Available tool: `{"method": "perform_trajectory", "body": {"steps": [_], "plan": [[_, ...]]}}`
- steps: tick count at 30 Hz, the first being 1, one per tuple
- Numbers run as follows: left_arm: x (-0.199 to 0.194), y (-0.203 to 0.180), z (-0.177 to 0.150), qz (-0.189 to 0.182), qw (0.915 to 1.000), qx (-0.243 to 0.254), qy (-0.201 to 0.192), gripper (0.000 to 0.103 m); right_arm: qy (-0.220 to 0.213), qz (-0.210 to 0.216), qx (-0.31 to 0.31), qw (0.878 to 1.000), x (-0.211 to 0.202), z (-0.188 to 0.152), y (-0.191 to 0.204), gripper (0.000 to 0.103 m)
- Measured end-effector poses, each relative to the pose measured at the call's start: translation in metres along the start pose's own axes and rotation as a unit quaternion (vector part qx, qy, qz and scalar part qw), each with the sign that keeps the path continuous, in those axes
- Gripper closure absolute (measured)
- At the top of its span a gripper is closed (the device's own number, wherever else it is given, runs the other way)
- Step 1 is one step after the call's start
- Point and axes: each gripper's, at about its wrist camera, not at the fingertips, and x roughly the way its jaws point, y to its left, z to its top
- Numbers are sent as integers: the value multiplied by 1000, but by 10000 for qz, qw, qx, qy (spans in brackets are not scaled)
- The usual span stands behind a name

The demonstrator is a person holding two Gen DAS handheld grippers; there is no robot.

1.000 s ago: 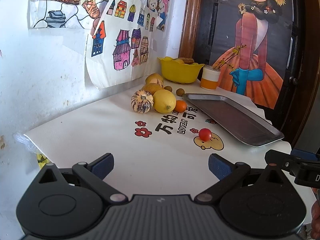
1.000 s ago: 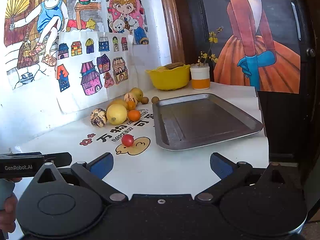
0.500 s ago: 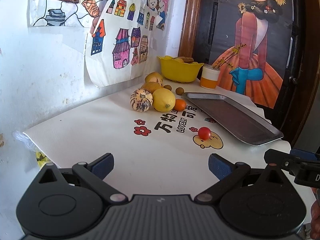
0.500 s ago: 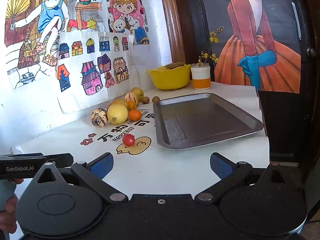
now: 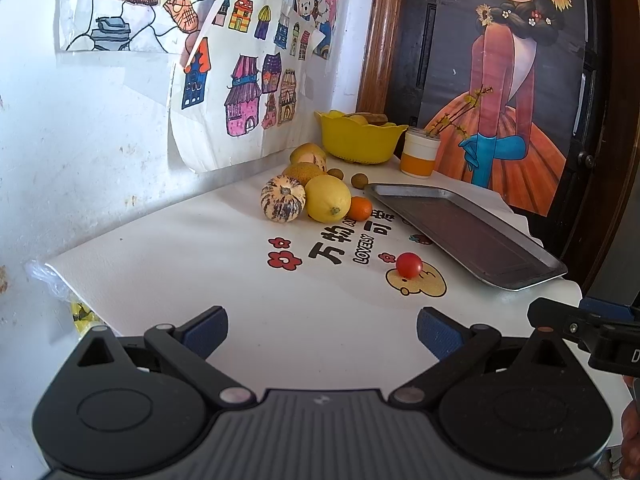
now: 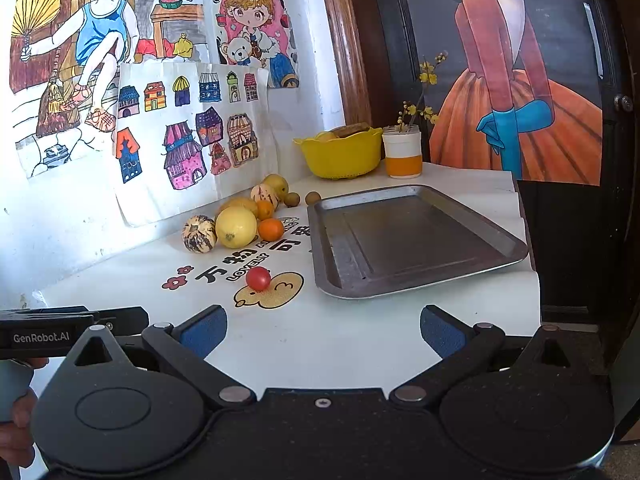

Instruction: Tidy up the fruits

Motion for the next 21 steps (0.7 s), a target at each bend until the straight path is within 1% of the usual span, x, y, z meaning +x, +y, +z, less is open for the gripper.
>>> {"method": "perform_trajectory", "body": {"steps": [6, 9, 13, 16, 18, 21], "plan": [[0, 0, 0, 3, 10000, 3, 2, 0, 6, 1, 5, 10000, 0, 0, -1, 0], [1, 0, 2, 39, 10000, 16, 65, 1, 5, 2, -1, 10000, 0, 1, -3, 1], [4, -4, 7, 269, 9993, 171, 200, 1, 15, 1, -11, 10000, 0, 3, -6, 0], [8, -6, 15, 491, 9977, 257, 381, 0, 31, -12, -80, 10000, 1, 0, 4, 0], [12, -7, 21, 716, 9954, 362, 516, 0, 50, -22, -162, 9999, 6, 2, 11, 0], [16, -7, 29, 924, 9926, 555, 553, 0, 92, -11, -420, 9991, 10, 9, 19, 0]]}}
